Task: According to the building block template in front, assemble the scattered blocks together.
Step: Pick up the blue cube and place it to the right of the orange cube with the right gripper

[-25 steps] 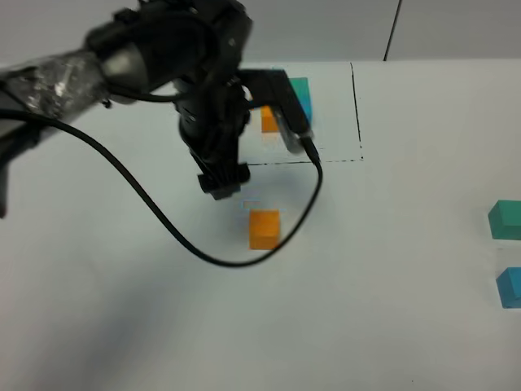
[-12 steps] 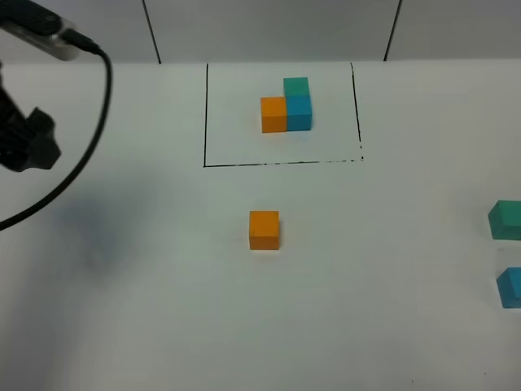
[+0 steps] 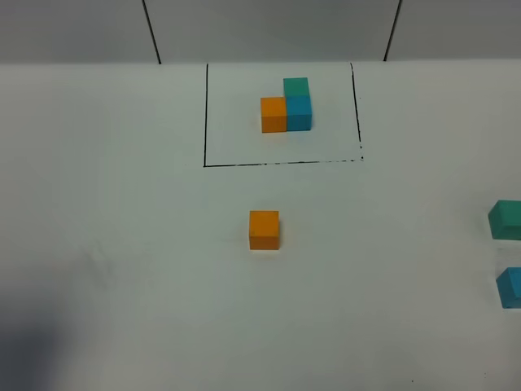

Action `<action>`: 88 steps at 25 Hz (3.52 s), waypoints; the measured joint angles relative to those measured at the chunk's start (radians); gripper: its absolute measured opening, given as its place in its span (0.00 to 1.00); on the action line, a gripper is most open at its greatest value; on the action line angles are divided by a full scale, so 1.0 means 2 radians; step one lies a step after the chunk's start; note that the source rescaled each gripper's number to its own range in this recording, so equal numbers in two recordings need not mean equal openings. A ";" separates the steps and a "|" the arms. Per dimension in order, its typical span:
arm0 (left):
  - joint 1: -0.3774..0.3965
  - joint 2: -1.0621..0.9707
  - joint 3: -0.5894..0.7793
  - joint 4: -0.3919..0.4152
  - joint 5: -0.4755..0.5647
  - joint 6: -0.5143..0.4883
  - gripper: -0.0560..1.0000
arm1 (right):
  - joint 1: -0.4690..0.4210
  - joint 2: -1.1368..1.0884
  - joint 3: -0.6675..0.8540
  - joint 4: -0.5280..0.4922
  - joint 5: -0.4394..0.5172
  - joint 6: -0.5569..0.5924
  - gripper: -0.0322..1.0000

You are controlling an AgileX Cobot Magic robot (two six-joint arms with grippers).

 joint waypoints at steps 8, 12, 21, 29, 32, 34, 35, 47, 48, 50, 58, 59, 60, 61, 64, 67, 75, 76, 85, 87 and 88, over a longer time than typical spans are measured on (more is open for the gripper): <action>0.000 -0.195 0.126 -0.019 -0.012 -0.013 0.85 | 0.000 0.000 0.000 0.000 0.000 0.004 0.74; 0.000 -0.277 0.179 -0.056 -0.034 -0.011 0.85 | 0.000 0.000 0.000 0.000 0.000 0.004 0.74; 0.000 -0.347 0.236 -0.108 -0.051 0.032 0.85 | 0.000 0.000 0.000 0.000 0.000 0.005 0.74; 0.000 -0.348 0.242 -0.127 -0.059 0.057 0.80 | 0.000 0.000 0.000 0.000 0.000 0.005 0.74; 0.000 -0.348 0.242 -0.127 -0.059 0.059 0.73 | 0.000 0.000 0.000 0.000 0.000 0.005 0.74; 0.002 -0.348 0.242 -0.127 -0.059 0.060 0.69 | 0.000 0.000 0.000 0.000 0.000 0.005 0.74; 0.006 -0.348 0.242 -0.127 -0.059 0.060 0.68 | 0.000 0.000 0.000 0.000 0.000 0.005 0.74; 0.098 -0.348 0.242 -0.137 -0.059 0.046 0.62 | 0.000 0.000 0.000 0.000 0.000 0.006 0.74; 0.099 -0.348 0.242 -0.137 -0.059 0.046 0.62 | 0.000 0.000 0.000 0.000 0.000 0.006 0.74; 0.099 -0.348 0.242 -0.137 -0.059 0.046 0.62 | 0.000 0.000 0.000 0.000 0.000 0.006 0.74; 0.099 -0.348 0.242 -0.137 -0.059 0.046 0.62 | 0.000 0.000 0.000 0.000 0.000 0.006 0.74; 0.099 -0.347 0.242 -0.137 -0.059 0.046 0.62 | 0.000 0.000 0.000 0.000 0.000 0.006 0.74; 0.099 -0.347 0.242 -0.137 -0.059 0.046 0.62 | 0.000 0.000 0.000 0.000 0.000 0.006 0.74; 0.099 -0.347 0.242 -0.137 -0.059 0.046 0.62 | 0.000 0.000 0.000 0.000 0.000 0.006 0.74; 0.099 -0.346 0.242 -0.137 -0.059 0.046 0.62 | 0.000 0.000 0.000 0.000 0.000 0.006 0.74; 0.099 -0.346 0.242 -0.137 -0.059 0.046 0.62 | 0.000 0.000 -0.002 -0.005 0.005 0.010 0.74; 0.099 -0.346 0.242 -0.138 -0.059 0.046 0.62 | 0.000 0.106 -0.024 0.013 0.045 0.028 0.74; 0.099 -0.346 0.242 -0.138 -0.059 0.046 0.62 | 0.000 0.138 -0.030 0.015 0.042 0.028 0.74; 0.099 -0.346 0.242 -0.138 -0.059 0.046 0.62 | 0.000 0.504 -0.086 0.002 -0.048 0.007 0.81; 0.099 -0.346 0.242 -0.138 -0.059 0.046 0.62 | -0.008 0.565 -0.086 0.003 -0.080 0.004 0.88; 0.099 -0.346 0.242 -0.138 -0.059 0.046 0.62 | -0.016 0.591 -0.086 0.003 -0.098 0.001 0.91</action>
